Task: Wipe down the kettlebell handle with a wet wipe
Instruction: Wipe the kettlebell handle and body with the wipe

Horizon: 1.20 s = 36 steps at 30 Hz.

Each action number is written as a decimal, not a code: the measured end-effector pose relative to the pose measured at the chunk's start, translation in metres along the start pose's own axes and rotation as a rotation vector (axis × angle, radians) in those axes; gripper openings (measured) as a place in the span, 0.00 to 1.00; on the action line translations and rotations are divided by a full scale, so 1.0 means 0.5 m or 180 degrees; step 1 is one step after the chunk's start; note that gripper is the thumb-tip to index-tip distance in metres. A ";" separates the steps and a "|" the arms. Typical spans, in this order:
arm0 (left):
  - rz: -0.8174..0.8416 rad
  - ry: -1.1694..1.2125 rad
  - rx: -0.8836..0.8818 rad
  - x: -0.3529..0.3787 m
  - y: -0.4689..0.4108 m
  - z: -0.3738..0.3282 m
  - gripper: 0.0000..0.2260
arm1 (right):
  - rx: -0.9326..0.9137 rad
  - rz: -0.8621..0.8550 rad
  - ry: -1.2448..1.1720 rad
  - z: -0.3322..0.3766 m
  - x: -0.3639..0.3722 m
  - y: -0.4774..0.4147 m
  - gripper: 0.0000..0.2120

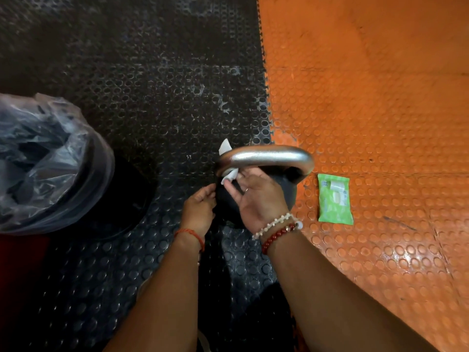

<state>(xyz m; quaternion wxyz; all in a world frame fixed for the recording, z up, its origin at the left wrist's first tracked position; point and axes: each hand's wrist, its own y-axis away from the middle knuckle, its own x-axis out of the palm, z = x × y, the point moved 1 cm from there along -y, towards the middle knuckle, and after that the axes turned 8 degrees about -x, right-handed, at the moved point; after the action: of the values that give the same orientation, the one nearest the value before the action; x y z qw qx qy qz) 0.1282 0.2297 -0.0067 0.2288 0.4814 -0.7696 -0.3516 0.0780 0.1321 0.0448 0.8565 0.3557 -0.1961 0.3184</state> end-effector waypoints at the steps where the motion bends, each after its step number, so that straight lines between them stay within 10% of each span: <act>1: -0.0014 0.0011 -0.0006 0.000 -0.001 0.000 0.17 | -0.0011 0.0031 0.0081 -0.003 -0.005 0.002 0.14; 36: -0.0050 -0.0096 -0.0001 -0.003 -0.002 -0.003 0.16 | -0.0052 0.0241 0.1030 0.010 -0.011 -0.036 0.12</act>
<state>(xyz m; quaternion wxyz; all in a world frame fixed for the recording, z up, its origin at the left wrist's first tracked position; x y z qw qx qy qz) 0.1306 0.2304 -0.0065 0.2145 0.4821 -0.7690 -0.3607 0.0858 0.1164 0.0364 0.8672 0.2851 -0.0714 0.4019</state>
